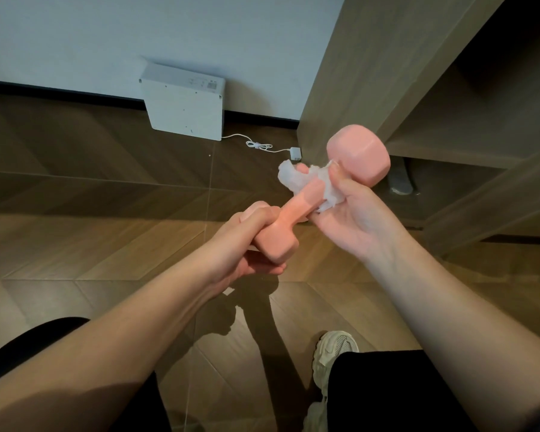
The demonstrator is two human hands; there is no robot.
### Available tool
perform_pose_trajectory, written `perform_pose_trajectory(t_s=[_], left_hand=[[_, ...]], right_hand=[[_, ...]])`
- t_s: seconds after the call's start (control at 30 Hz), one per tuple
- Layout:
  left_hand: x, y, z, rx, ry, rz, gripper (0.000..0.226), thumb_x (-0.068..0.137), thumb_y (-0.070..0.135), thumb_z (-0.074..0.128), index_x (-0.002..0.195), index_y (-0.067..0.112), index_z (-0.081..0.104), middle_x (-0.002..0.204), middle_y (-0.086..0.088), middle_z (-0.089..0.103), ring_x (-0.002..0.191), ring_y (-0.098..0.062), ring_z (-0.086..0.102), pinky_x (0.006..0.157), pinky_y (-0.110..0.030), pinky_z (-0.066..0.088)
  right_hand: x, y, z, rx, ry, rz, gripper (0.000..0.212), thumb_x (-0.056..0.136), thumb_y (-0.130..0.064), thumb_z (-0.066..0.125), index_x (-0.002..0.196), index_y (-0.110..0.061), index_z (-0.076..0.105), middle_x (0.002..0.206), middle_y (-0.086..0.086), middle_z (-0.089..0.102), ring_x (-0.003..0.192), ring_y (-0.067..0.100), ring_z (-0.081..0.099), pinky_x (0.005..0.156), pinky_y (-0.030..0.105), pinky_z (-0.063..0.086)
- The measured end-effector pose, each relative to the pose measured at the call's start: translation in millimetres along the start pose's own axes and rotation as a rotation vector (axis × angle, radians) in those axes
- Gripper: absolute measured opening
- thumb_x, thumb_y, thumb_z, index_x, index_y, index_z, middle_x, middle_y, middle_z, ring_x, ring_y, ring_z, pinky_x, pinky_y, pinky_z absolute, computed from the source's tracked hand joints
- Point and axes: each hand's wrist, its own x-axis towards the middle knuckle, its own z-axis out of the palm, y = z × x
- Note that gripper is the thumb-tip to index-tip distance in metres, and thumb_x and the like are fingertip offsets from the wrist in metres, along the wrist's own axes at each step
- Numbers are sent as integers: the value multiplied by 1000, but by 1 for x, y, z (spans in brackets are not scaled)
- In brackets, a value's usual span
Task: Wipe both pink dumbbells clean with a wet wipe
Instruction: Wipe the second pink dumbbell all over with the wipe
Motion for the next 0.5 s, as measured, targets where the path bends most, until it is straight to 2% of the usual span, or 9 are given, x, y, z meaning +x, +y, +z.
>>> perform_pose_trajectory(t_s=[0.07, 0.17, 0.23, 0.3, 0.4, 0.5], left_hand=[[1, 0, -2, 33, -1, 42, 21, 97, 28, 50, 106, 12, 60, 98, -19, 58, 77, -30, 63, 75, -45, 58], [1, 1, -4, 88, -23, 98, 24, 99, 26, 45, 109, 7, 57, 95, -20, 58, 76, -30, 60, 71, -42, 56], [2, 2, -5, 119, -27, 118, 24, 99, 25, 45, 108, 7, 57, 94, -19, 59, 76, -29, 60, 72, -43, 56], [4, 3, -6, 138, -35, 133, 27, 96, 29, 51, 110, 7, 56, 92, -18, 60, 76, -27, 61, 74, -45, 55], [5, 3, -8, 157, 0, 96, 55, 78, 39, 59, 122, 7, 49, 100, -17, 61, 78, -25, 64, 73, -43, 58], [6, 2, -7, 200, 11, 38, 55, 83, 40, 64, 127, 13, 44, 107, -15, 59, 80, -24, 67, 77, -43, 60]], right_hand=[[4, 0, -3, -33, -42, 101, 49, 89, -23, 64, 134, -11, 47, 122, 14, 65, 112, 28, 64, 99, 46, 49], [8, 3, -7, -210, -94, 228, 70, 82, -56, 62, 136, -17, 45, 105, 9, 64, 104, 25, 62, 101, 46, 45], [11, 3, -13, -329, -88, 235, 82, 72, -64, 61, 140, -22, 43, 112, 8, 68, 113, 28, 62, 108, 54, 38], [12, -1, -15, -306, -82, 182, 78, 71, -54, 63, 140, -24, 43, 118, 6, 69, 115, 29, 63, 105, 56, 40], [6, -3, -11, -115, -65, 106, 47, 90, -26, 62, 133, -15, 47, 123, 12, 65, 111, 29, 65, 100, 52, 48], [5, 0, -8, 7, 25, 25, 22, 93, -5, 57, 115, -9, 52, 124, 21, 61, 113, 35, 63, 105, 53, 43]])
